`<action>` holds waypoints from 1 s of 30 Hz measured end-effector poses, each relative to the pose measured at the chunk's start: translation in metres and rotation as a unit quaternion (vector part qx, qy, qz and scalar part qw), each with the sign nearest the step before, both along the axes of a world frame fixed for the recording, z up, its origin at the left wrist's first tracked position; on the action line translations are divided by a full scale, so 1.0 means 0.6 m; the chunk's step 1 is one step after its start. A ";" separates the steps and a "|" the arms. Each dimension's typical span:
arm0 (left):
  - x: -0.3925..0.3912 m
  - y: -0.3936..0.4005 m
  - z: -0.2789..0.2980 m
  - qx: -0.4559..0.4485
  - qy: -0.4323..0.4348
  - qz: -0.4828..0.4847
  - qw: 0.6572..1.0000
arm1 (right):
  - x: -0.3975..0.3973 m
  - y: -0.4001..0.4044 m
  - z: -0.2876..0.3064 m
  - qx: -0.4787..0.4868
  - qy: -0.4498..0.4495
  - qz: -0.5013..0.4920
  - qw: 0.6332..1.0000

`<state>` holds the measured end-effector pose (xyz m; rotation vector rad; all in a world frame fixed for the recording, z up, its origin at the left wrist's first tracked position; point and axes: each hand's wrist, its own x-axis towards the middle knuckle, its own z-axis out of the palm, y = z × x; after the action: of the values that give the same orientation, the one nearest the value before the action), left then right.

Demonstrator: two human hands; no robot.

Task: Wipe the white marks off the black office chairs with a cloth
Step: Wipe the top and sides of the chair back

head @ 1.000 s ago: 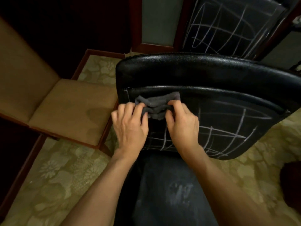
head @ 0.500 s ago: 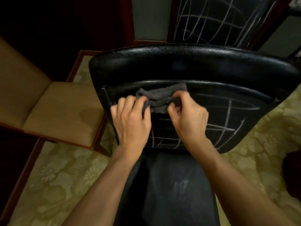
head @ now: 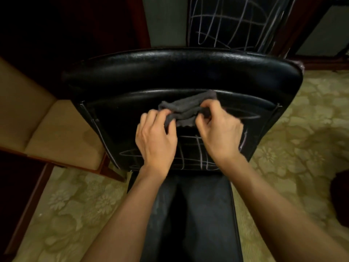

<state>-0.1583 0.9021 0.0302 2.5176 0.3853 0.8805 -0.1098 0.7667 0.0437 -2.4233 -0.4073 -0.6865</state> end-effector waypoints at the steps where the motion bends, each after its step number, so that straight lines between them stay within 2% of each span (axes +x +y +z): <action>1: -0.010 -0.004 -0.022 0.004 0.027 0.002 1.000 | -0.008 -0.005 -0.023 -0.011 0.017 0.009 1.000; 3: -0.027 -0.013 -0.054 0.012 0.088 0.006 0.996 | -0.024 -0.016 -0.060 -0.039 0.069 0.031 0.996; 5: -0.033 -0.017 -0.053 0.016 0.106 0.004 0.994 | -0.032 -0.025 -0.063 -0.053 0.094 0.039 0.993; 7: -0.025 -0.019 -0.023 0.014 0.071 -0.005 0.997 | -0.023 -0.028 -0.034 -0.036 0.066 0.030 0.997; 10: 0.005 -0.029 0.048 0.002 -0.026 -0.018 0.999 | 0.005 -0.030 0.044 0.036 -0.003 0.008 0.999; 12: 0.029 -0.038 0.078 0.005 -0.041 -0.016 0.999 | 0.027 -0.032 0.075 0.050 0.000 -0.001 0.999; 16: 0.028 -0.047 0.045 0.020 -0.002 -0.016 1.000 | 0.020 -0.039 0.035 0.018 0.016 -0.008 1.000; 20: -0.014 -0.066 -0.020 0.017 0.111 -0.031 0.993 | -0.024 -0.072 -0.026 -0.025 0.116 0.014 0.993; 22: -0.013 -0.074 -0.015 -0.003 0.125 -0.033 0.992 | -0.024 -0.084 -0.020 -0.043 0.136 0.017 0.990; 24: 0.000 -0.080 0.008 -0.012 0.097 -0.038 0.995 | -0.012 -0.086 0.008 -0.035 0.107 0.005 0.994; 28: 0.026 -0.090 0.074 -0.033 -0.005 -0.061 0.998 | 0.014 -0.086 0.068 0.055 0.038 -0.036 0.997; 30: 0.037 -0.096 0.085 -0.041 -0.006 -0.063 0.997 | 0.025 -0.088 0.072 0.075 0.036 -0.050 0.995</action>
<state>-0.1362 0.8444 0.0811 2.4312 0.2505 0.8134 -0.0950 0.7140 0.0866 -2.3301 -0.1989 -0.6461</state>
